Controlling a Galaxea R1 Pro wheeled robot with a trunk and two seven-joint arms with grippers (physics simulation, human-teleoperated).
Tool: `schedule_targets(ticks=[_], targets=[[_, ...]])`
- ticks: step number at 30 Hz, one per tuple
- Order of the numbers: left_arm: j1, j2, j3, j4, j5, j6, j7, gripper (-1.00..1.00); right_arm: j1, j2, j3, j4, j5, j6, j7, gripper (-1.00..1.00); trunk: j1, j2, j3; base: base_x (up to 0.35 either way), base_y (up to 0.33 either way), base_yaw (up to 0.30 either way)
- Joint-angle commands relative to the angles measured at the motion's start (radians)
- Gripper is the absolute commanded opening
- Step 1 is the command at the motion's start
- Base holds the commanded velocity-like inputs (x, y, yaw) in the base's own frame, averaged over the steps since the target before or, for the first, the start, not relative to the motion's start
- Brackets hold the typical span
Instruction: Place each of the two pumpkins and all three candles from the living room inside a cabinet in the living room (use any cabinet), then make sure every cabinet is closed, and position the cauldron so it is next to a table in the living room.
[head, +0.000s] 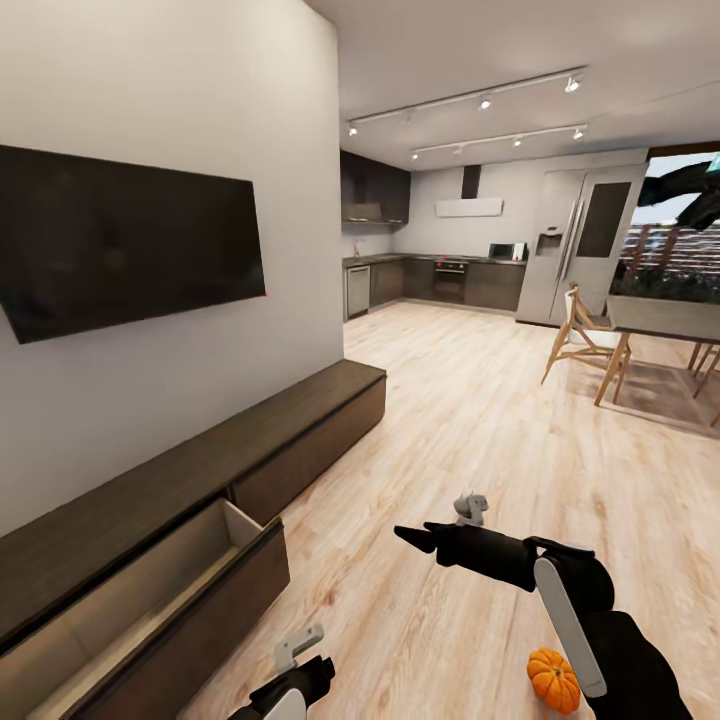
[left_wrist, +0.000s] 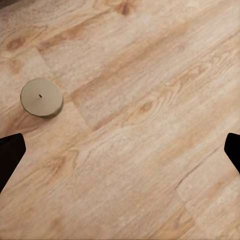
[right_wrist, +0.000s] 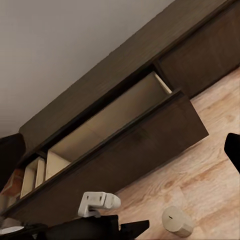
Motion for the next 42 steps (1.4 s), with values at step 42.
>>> schedule_targets(ticks=[42], targets=[[-0.001, 0.001, 0.023, -0.009, 0.002, -0.002, 0.006, 1.00, 0.000, 0.001, -0.004, 0.002, -0.003, 0.010, 0.027, 1.00, 0.161, -0.295, -0.133, 0.000, 0.000, 0.000]])
